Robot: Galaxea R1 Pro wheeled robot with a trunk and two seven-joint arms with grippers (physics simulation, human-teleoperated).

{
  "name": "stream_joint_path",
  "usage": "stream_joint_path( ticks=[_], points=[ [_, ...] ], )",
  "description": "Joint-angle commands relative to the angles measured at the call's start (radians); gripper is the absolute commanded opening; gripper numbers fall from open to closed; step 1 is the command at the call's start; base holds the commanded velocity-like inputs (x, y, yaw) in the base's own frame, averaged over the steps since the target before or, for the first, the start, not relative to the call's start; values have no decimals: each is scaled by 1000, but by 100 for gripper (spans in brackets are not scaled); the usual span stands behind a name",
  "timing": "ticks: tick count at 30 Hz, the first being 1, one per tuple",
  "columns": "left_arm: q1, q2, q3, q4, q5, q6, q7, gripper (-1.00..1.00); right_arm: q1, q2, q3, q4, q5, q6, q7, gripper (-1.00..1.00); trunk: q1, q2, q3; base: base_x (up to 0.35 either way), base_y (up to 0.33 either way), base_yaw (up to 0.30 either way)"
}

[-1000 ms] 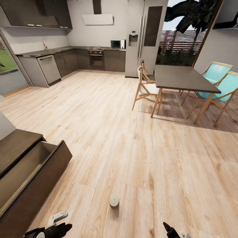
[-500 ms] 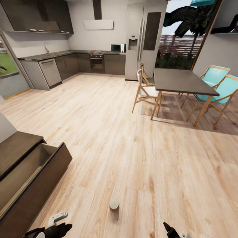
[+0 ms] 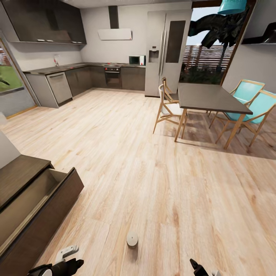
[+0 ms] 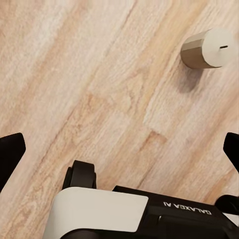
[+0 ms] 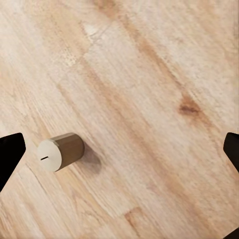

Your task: Place each of the two pumpkins and all three candles from the living room inside a cabinet in the living room (use any cabinet), then make sure every cabinet is closed, and position the cauldron so it is next to a table in the living room.

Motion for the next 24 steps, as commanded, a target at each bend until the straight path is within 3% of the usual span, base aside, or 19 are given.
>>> stream_joint_path(
  ticks=[1, 24],
  points=[
    [-1, 1, -4, -2, 11, 1, 9, 100, -1, 0, 7, 3, -7, -3, 3, 100, 0, 0, 1, 0, 0, 0],
    [-1, 1, -5, -1, 11, 1, 9, 100, -1, 0, 7, 3, -7, -43, -2, 100, 0, 0, 39, 0, 0, 0]
  ],
)
